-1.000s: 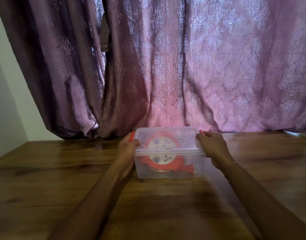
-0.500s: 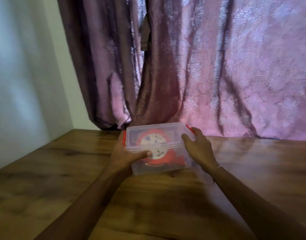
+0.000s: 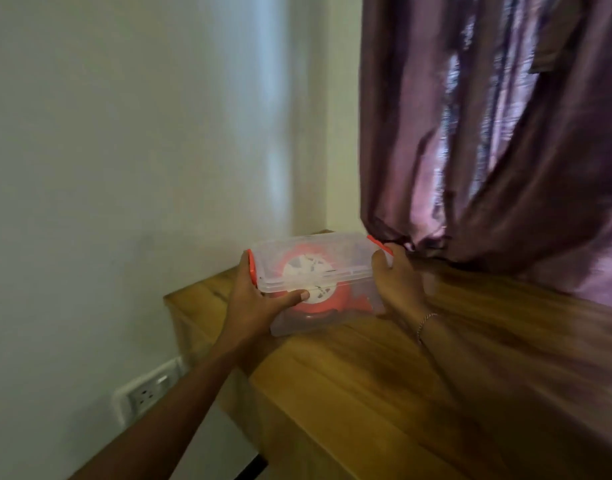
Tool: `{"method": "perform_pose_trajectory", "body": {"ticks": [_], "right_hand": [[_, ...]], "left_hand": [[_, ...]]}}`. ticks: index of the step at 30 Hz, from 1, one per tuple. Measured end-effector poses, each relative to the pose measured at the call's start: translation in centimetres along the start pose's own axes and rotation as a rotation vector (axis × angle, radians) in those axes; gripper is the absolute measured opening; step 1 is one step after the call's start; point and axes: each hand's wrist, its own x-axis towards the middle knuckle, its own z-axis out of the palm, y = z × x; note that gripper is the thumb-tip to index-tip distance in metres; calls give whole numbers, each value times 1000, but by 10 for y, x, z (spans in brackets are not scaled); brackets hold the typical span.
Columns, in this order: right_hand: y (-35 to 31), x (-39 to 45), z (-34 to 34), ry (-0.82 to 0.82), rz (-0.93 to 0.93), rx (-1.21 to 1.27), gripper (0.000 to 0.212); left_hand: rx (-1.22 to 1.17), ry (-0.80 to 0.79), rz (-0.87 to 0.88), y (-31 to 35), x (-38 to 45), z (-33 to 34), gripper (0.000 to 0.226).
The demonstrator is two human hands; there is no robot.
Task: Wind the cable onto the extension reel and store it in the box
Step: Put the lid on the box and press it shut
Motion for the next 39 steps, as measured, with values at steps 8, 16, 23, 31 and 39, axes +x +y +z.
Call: {"method": "perform_pose_trajectory", "body": {"ticks": [8, 16, 23, 31, 39], "right_hand": [[-39, 13, 92, -213, 2, 157, 49], [-71, 13, 134, -454, 139, 460, 30], [-74, 22, 153, -475, 223, 495, 39], [-68, 25, 165, -516, 272, 585, 48], [-50, 25, 101, -257, -84, 17, 56]], "left_hand": [[230, 273, 15, -19, 9, -69, 99], [367, 442, -42, -35, 21, -93, 127], [466, 530, -55, -39, 20, -92, 136], [589, 582, -60, -36, 15, -85, 137], [896, 454, 374, 13, 28, -38, 107]]}}
